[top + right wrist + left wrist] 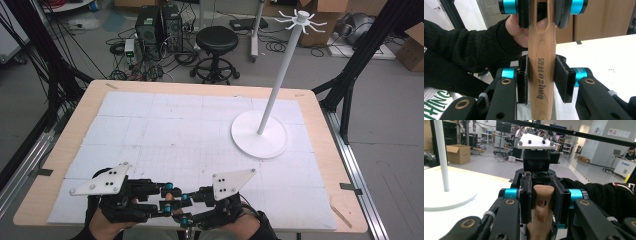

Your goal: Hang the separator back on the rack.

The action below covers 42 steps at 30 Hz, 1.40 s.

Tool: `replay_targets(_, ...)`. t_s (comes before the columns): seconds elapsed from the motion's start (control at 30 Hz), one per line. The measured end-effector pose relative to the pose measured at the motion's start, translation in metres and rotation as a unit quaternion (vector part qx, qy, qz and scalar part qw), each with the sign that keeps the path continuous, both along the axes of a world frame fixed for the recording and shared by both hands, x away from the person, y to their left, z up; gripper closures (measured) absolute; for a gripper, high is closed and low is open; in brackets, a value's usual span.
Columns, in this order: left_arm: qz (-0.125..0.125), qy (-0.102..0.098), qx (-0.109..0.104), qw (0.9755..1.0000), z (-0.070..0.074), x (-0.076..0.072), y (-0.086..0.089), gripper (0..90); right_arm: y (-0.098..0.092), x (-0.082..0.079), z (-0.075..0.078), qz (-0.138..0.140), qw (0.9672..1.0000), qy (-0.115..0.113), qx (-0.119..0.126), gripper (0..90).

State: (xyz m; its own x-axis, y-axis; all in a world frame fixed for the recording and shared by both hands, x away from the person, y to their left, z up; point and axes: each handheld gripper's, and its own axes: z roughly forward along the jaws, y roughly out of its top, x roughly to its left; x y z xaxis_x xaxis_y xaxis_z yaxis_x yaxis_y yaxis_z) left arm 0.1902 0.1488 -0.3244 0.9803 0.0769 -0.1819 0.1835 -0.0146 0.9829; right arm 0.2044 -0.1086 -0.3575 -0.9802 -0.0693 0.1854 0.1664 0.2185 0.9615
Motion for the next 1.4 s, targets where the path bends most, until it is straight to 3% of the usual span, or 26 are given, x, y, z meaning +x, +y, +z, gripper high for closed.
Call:
replay_targets(0.2, 0.010, 0.003, 0.006, 0.9999, 0.002, 0.000, 0.001, 71.6, 0.000, 0.000, 0.000, -0.004, 1.0000, 0.002, 0.000, 65.1)
replay_targets(0.47, 0.036, 0.006, 0.011, 0.9993, 0.003, 0.001, 0.006, 71.7, -0.002, 0.002, -0.001, -0.018, 0.9998, 0.003, -0.003, 57.2)
replay_targets(0.6, 0.055, 0.005, 0.024, 0.9982, 0.004, 0.003, 0.009, 71.7, 0.000, 0.001, -0.002, -0.031, 0.9994, 0.006, -0.011, 50.4)
replay_targets(0.7, 0.089, 0.005, 0.034, 0.9955, 0.005, 0.002, 0.010, 71.6, 0.003, 0.000, -0.003, -0.065, 0.9978, 0.003, -0.016, 36.6)
replay_targets(0.83, 0.146, -0.007, 0.052, 0.9878, 0.008, -0.002, 0.010, 71.6, 0.010, -0.005, -0.004, -0.110, 0.9934, -0.021, -0.026, 28.6)
replay_targets(0.9, 0.169, -0.013, 0.055, 0.9840, 0.010, -0.005, 0.008, 71.6, 0.016, -0.008, -0.005, -0.130, 0.9902, -0.037, -0.036, 28.7)
replay_targets(1.13, 0.213, -0.025, 0.038, 0.9759, 0.016, -0.016, 0.003, 71.6, 0.030, -0.015, -0.010, -0.179, 0.9789, -0.069, -0.069, 40.9)
replay_targets(1.27, 0.226, -0.022, 0.035, 0.9733, 0.018, -0.021, 0.000, 71.6, 0.032, -0.017, -0.009, -0.183, 0.9786, -0.073, -0.059, 50.9)
replay_targets(1.4, 0.227, -0.019, 0.028, 0.9732, 0.018, -0.023, -0.002, 71.6, 0.029, -0.017, -0.009, -0.196, 0.9762, -0.075, -0.056, 59.3)
